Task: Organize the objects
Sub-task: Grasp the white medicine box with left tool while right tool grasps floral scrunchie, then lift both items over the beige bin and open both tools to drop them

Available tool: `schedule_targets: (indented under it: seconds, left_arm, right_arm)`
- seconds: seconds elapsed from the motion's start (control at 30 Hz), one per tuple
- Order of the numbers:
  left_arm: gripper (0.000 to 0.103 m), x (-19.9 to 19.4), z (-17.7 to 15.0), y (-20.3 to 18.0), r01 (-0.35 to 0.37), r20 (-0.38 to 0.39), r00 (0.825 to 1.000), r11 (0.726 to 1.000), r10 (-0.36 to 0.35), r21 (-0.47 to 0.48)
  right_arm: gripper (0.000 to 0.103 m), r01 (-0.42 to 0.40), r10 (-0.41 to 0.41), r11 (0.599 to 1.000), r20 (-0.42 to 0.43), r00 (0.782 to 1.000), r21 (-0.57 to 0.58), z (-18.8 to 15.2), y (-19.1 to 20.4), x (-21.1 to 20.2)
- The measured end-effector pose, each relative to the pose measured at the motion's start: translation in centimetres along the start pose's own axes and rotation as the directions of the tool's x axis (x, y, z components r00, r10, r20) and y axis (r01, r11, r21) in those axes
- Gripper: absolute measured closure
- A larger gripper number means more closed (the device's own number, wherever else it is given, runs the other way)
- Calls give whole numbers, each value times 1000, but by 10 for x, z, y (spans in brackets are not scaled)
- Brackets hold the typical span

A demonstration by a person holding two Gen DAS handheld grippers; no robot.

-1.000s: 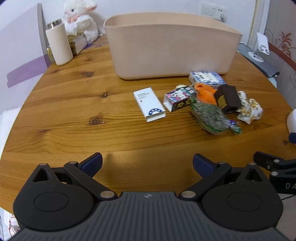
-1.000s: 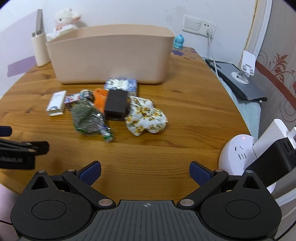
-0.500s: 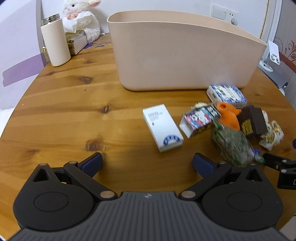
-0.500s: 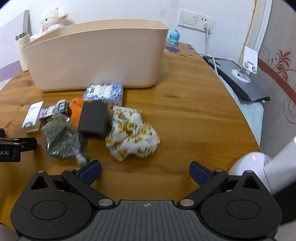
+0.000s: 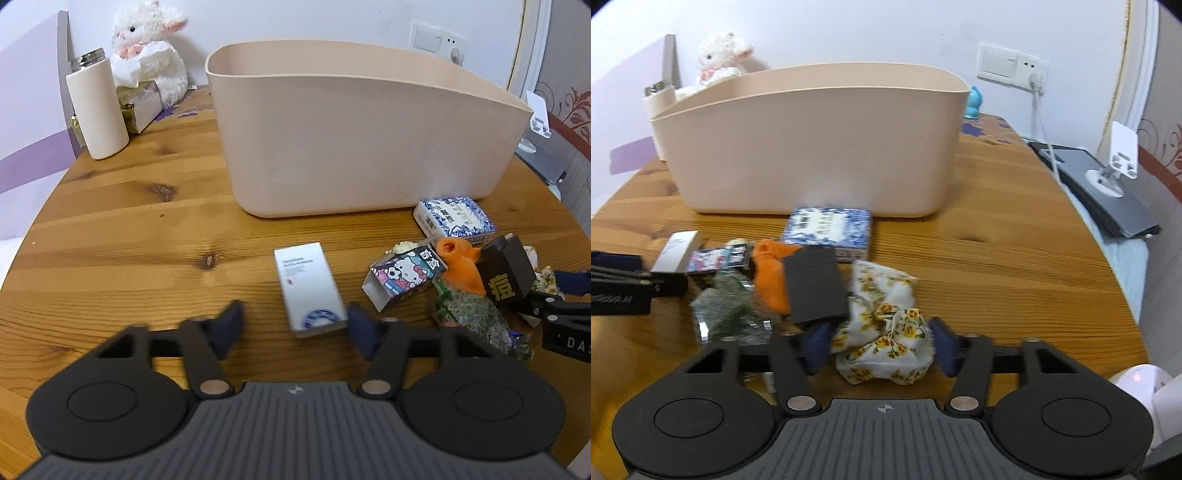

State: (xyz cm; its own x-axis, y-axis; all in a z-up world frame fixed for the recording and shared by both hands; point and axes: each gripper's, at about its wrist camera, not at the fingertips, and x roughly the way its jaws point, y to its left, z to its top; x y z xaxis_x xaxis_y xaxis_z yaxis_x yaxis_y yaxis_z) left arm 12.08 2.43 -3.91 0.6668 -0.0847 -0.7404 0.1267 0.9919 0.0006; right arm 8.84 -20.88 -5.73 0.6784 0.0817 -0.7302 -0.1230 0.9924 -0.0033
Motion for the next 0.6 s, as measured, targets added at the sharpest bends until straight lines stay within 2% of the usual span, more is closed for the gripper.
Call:
schedule_targets:
  seconds: [0.03,0.1,0.2,0.37,0.6]
  left_arm:
    - [63,-1,0,1,6,4,1000,1000,-6,3]
    - [70,-3,-1,2,24,4,1000,1000,-24,8]
    - [71,-3,-1,0,34,10,999,999,-34,24]
    - [71,-15,-6,4,61,18,998,998,-61,15]
    - [71,-64,5,7,74,140,987,996,-79,43]
  right_arm:
    - [66,0,0,1000,2,1000,-6,-1,3,-1]
    - [76,9,-9,1000,7,1000,-20,-3,7,-3]
    - [86,23,-23,1000,6,1000,-18,-6,9,-6]
    - [89,50,-50,999,23,998,10,-10,6,-22]
    - [89,92,-95,995,126,987,33,3,-3,-63]
